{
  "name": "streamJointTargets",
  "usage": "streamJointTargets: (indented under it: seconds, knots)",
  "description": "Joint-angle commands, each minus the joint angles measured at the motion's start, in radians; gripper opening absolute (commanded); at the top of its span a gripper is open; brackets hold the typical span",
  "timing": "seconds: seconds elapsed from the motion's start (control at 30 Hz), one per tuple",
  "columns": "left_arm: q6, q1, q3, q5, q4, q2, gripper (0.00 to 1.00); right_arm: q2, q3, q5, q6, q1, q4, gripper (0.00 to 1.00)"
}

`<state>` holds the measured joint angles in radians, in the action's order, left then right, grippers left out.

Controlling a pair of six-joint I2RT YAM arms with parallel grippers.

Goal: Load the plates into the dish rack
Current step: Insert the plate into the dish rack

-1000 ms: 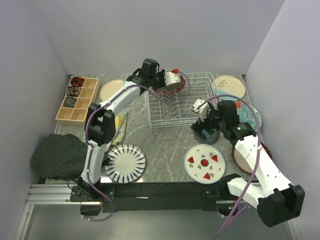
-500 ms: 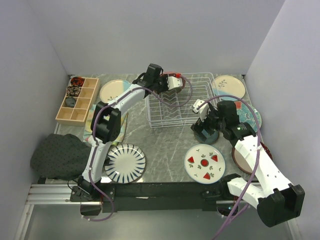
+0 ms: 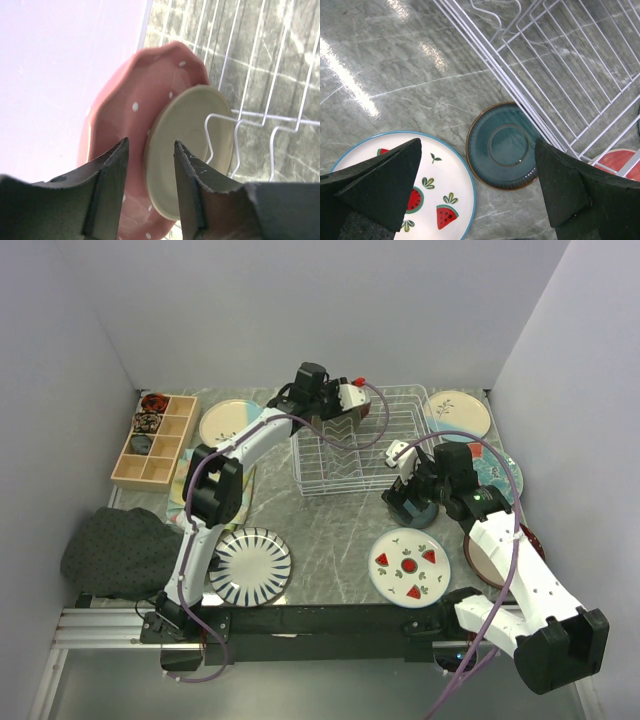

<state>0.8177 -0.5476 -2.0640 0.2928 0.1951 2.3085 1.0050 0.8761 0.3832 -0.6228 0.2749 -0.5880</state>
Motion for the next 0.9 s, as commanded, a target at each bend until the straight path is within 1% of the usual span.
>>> streamJointTargets:
  seconds: [0.0,0.17,0.4,0.5,0.6,0.63,0.7,0.73,0.8,0.87]
  knots:
    - [-0.029,-0.012,-0.041,-0.037,-0.071,-0.076,0.48,-0.023,-0.005,0.003,-0.008,-0.005,0.024,1.00]
    - [-0.043,-0.020,-0.018,-0.017,-0.069,-0.141,0.49,-0.031,-0.008,0.003,-0.009,-0.003,0.027,1.00]
    - [-0.120,-0.025,0.100,0.040,-0.100,-0.273,0.54,-0.048,-0.015,0.003,-0.012,-0.006,0.034,1.00]
    - [-0.163,-0.025,0.165,0.057,-0.126,-0.342,0.59,-0.055,-0.019,0.005,-0.011,-0.008,0.039,1.00]
    - [-0.207,-0.025,0.241,0.071,-0.167,-0.420,0.65,-0.062,-0.022,0.013,-0.009,-0.008,0.042,1.00]
    - [-0.222,-0.025,0.264,0.069,-0.177,-0.440,0.70,-0.063,-0.022,0.014,-0.009,-0.009,0.043,1.00]
    - [-0.273,-0.023,0.327,0.057,-0.222,-0.503,0.76,-0.063,-0.022,0.020,-0.005,-0.013,0.043,1.00]
    - [-0.293,-0.025,0.350,0.052,-0.238,-0.523,0.83,-0.063,-0.020,0.023,-0.005,-0.016,0.043,1.00]
    - [-0.345,-0.020,0.422,0.054,-0.266,-0.589,0.90,-0.057,-0.019,0.026,0.001,-0.016,0.043,1.00]
    - [-0.403,-0.015,0.468,0.060,-0.309,-0.653,0.99,-0.051,-0.016,0.033,0.005,-0.017,0.039,1.00]
